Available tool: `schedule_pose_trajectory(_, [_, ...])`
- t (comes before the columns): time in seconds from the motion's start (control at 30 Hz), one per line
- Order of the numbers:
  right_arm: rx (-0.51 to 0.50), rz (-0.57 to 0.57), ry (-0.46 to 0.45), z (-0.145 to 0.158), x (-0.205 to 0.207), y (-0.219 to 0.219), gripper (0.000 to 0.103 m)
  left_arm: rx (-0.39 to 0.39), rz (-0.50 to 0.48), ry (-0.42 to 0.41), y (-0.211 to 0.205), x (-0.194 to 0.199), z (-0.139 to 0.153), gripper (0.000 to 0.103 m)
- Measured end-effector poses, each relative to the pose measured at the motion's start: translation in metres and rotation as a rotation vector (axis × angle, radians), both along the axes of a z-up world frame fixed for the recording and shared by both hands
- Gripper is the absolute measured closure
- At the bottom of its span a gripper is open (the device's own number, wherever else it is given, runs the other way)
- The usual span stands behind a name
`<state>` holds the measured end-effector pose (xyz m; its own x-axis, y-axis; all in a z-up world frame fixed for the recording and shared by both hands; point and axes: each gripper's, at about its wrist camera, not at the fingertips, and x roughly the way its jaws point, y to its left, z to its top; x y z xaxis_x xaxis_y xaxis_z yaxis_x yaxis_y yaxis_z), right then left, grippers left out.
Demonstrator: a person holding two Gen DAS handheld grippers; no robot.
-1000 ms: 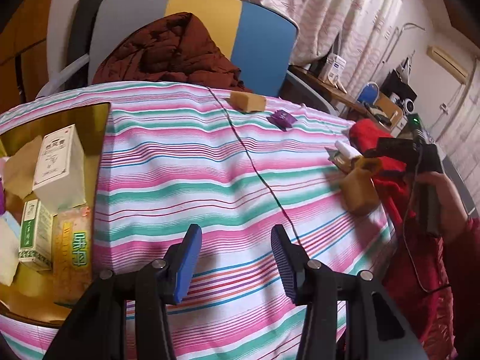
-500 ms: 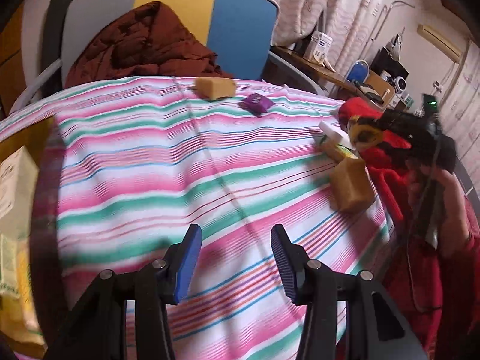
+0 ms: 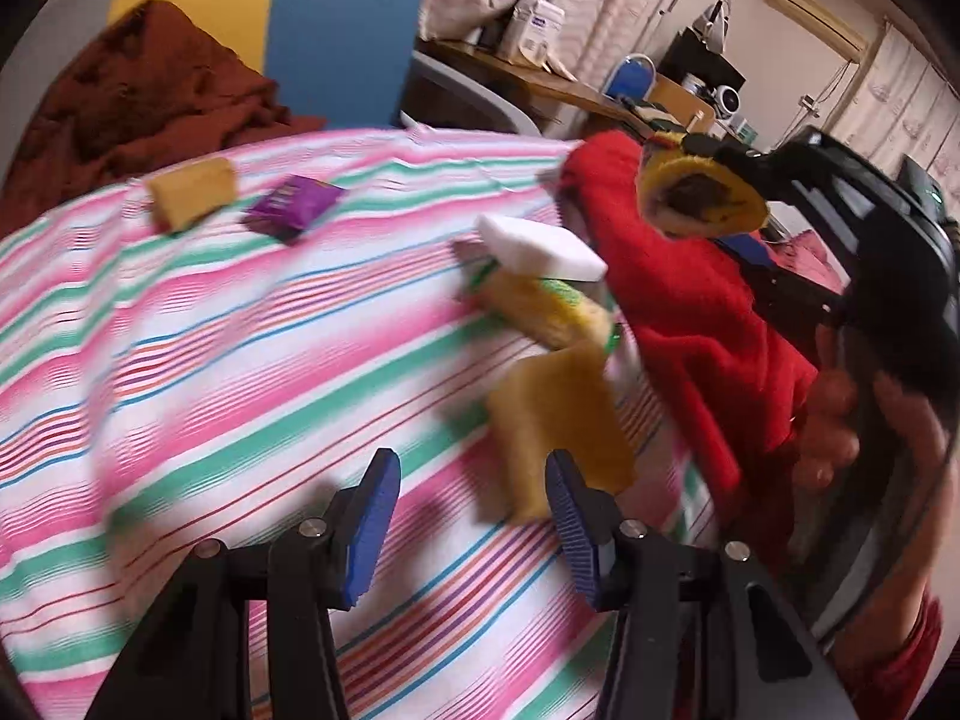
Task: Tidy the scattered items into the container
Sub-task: 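Grasp the yellow knit sock with right gripper while left gripper grasps tan sponge, then lift the yellow sock and tan sponge and carry them toward the gold tray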
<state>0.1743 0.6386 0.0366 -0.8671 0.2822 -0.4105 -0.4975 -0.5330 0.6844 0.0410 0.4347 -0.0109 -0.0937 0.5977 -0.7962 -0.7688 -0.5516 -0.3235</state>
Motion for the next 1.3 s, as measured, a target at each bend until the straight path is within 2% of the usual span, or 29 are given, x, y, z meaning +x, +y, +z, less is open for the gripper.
schedule_pose_trajectory(0.1, [-0.019, -0.027, 0.017, -0.002, 0.007, 0.005, 0.054, 0.034, -0.008, -0.081, 0.013, -0.003, -0.003, 0.047])
schedule_pose_trajectory(0.13, [-0.028, -0.029, 0.024, -0.003, 0.008, 0.006, 0.054, 0.038, -0.01, -0.086, 0.016, -0.002, -0.003, 0.043])
schedule_pose_trajectory(0.23, [-0.027, -0.03, 0.051, -0.002, 0.011, 0.008, 0.054, 0.041, -0.054, -0.055, 0.029, 0.006, -0.002, 0.034])
schedule_pose_trajectory(0.4, [0.018, -0.05, 0.166, 0.008, 0.028, 0.004, 0.053, 0.017, -0.081, -0.056, 0.046, 0.013, -0.006, 0.033])
schedule_pose_trajectory(0.5, [0.0, -0.053, 0.167, 0.007, 0.026, 0.004, 0.053, -0.014, -0.096, -0.038, 0.057, 0.02, -0.014, 0.033])
schedule_pose_trajectory(0.63, [-0.003, -0.035, 0.139, 0.007, 0.019, 0.004, 0.053, -0.053, -0.09, -0.047, 0.059, 0.018, -0.029, 0.037])
schedule_pose_trajectory(0.7, [0.01, -0.02, 0.107, 0.007, 0.013, 0.002, 0.053, -0.007, -0.087, -0.096, 0.051, 0.014, -0.035, 0.042])
schedule_pose_trajectory(0.8, [0.033, 0.021, 0.034, 0.008, 0.0, -0.002, 0.053, 0.042, -0.087, -0.109, 0.039, 0.011, -0.035, 0.047])
schedule_pose_trajectory(1.0, [0.031, 0.079, -0.102, -0.004, -0.021, -0.001, 0.053, 0.063, -0.066, -0.068, 0.019, 0.009, -0.029, 0.049])
schedule_pose_trajectory(1.3, [0.06, 0.148, -0.18, -0.009, -0.036, -0.01, 0.053, 0.097, 0.025, -0.046, -0.031, -0.005, -0.03, 0.05])
